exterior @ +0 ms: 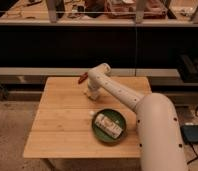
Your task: Wipe the white sponge on the table
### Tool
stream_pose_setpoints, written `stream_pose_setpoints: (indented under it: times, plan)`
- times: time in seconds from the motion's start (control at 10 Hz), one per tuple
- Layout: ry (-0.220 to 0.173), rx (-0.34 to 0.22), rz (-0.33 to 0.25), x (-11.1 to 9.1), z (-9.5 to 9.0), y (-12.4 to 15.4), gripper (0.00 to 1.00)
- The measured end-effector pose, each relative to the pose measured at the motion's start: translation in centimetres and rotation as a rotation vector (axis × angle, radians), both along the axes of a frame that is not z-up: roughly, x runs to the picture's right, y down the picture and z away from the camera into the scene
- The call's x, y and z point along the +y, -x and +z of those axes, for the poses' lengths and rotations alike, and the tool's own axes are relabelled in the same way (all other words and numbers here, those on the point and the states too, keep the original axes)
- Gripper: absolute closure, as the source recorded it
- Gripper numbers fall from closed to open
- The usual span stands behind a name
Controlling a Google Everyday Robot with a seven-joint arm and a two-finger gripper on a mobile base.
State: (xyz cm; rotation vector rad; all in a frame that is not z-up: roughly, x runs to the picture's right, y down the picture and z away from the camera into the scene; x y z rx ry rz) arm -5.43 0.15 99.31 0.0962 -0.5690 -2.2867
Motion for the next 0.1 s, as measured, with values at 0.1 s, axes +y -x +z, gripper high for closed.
stream_pose_setpoints:
  times: [0.1]
  plan:
    - [-0.008, -0.018, -0.010, -0.38, -0.11, 1.43, 0.87]
